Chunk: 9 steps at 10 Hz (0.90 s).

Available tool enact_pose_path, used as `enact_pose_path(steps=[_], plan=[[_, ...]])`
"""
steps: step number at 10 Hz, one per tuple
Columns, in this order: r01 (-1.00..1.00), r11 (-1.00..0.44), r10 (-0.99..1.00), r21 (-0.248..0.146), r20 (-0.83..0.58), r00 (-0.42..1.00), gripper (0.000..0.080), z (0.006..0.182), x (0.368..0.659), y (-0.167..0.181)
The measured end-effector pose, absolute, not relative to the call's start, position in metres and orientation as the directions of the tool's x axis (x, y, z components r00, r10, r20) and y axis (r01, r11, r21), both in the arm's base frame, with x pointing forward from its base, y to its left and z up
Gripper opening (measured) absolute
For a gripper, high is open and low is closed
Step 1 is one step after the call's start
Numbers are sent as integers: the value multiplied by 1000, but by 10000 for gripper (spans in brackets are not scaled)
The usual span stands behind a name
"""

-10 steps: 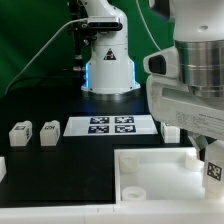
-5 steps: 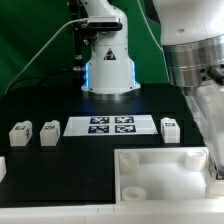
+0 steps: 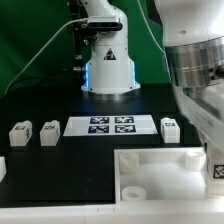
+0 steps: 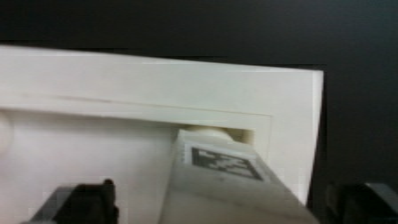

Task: Assemble one leg

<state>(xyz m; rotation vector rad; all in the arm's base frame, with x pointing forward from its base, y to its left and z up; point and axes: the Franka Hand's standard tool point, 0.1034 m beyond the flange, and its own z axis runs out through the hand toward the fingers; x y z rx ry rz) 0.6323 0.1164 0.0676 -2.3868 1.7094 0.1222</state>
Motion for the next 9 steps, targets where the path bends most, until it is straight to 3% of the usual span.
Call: enact_pose_path(steps=[2,5,6,8,9], plan=[[-813,-565,-806,-140,-114,580,644,70,634,118],[-582,-798,-582,-157,-54,812,648,69,634,120],[-517,-842,-518,-153,-41,855,648,69,633,121],[-179,-979,-183,-99,32,983,648,68,637,120],[-151,-984,-156,-96,38,987,648,68,638,121]])
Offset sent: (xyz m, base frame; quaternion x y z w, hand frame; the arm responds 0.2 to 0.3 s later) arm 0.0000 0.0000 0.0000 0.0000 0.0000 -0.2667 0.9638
